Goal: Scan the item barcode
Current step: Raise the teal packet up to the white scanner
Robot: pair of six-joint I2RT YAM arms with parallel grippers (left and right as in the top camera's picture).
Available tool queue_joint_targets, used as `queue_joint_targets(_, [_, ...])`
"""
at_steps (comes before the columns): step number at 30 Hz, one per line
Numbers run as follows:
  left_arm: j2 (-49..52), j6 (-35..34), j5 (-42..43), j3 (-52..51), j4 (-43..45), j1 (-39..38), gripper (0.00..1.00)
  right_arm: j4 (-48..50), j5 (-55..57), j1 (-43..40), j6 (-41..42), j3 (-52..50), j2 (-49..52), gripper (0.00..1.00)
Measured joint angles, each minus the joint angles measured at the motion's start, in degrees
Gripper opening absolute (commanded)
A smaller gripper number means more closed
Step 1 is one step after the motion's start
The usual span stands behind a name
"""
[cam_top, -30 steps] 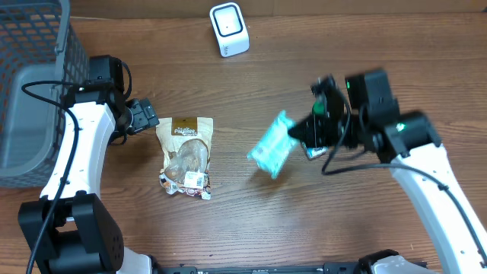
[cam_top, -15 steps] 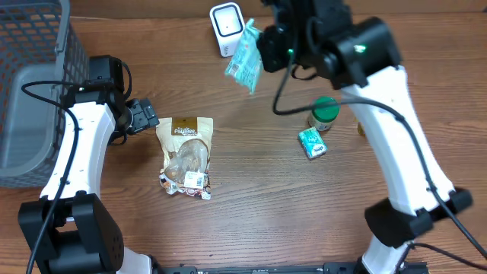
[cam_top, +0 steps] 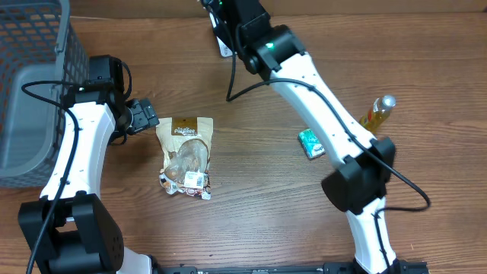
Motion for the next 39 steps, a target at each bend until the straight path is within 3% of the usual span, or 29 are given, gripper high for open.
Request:
queue_joint_targets(10, [0.0,0.0,0.0,0.0,0.0,0.0,1.0,28.9,6.7,-0.2,-17.6,0.0,10.0,0.04])
queue_joint_targets(22, [0.0,0.0,0.0,0.0,0.0,0.0,1.0,43.9,7.7,-0.3,-23.4,0.0,18.8,0.04])
queue_joint_targets(30, [0.0,0.0,0.0,0.0,0.0,0.0,0.99,44.4,7.8,-0.7,-23.8,0.0,23.0,0.04])
queue_joint_targets(39, [0.0,0.0,0.0,0.0,0.0,0.0,1.0,37.8,7.7,-0.6,-20.0,0.1,23.0,0.04])
